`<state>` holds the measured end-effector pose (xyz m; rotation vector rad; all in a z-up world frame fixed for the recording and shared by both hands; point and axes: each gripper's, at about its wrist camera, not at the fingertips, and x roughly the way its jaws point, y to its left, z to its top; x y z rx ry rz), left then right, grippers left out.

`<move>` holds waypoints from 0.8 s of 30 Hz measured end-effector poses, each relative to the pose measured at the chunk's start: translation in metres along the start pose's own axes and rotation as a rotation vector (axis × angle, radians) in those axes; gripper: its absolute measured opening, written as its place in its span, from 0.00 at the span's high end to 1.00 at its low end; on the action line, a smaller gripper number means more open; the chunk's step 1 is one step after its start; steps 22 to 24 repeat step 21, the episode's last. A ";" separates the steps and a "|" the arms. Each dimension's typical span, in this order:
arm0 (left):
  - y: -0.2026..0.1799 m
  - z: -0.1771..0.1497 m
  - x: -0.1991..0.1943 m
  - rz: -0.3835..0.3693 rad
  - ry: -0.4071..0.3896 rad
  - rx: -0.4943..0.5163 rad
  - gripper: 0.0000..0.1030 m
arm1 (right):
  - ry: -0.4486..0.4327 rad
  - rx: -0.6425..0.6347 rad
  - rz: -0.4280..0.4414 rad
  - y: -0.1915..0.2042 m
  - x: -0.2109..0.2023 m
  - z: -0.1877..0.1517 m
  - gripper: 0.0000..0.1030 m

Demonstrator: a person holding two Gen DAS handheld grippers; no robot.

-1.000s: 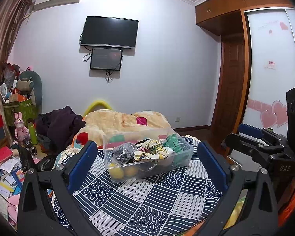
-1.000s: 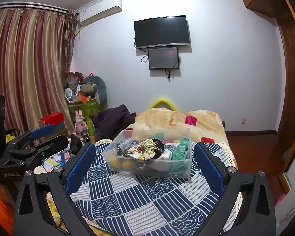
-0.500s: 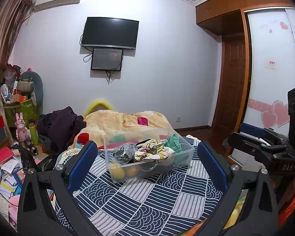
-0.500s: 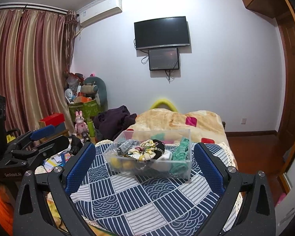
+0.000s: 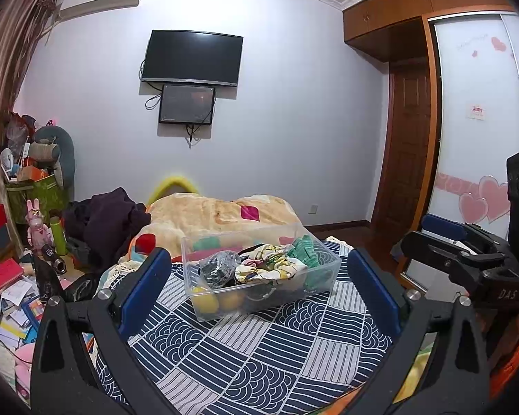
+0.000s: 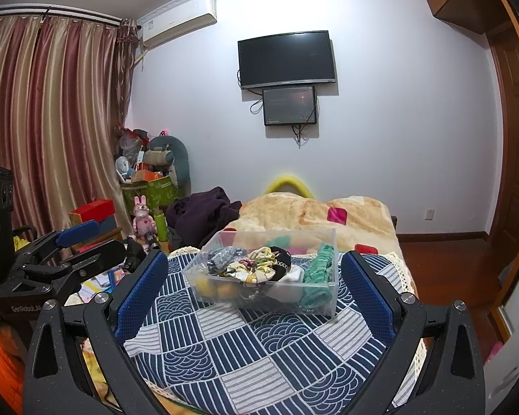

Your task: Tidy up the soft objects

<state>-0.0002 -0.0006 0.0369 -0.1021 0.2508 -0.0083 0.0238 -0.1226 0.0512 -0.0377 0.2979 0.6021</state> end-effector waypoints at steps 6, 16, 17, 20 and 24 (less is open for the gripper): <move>-0.001 0.000 0.001 -0.005 -0.004 -0.005 0.00 | 0.000 0.002 -0.002 0.000 -0.001 0.000 0.03; 0.000 -0.001 0.002 -0.007 0.004 -0.001 0.00 | 0.008 0.001 -0.004 0.001 -0.002 0.001 0.02; 0.000 -0.001 0.002 -0.007 0.004 -0.001 0.00 | 0.010 0.002 -0.004 0.001 -0.001 0.001 0.02; -0.001 -0.002 0.002 -0.011 0.007 0.002 0.00 | 0.012 0.004 -0.003 0.002 -0.001 0.001 0.02; -0.002 -0.002 0.002 -0.011 0.010 0.005 0.00 | 0.012 0.004 -0.003 0.002 -0.002 0.000 0.02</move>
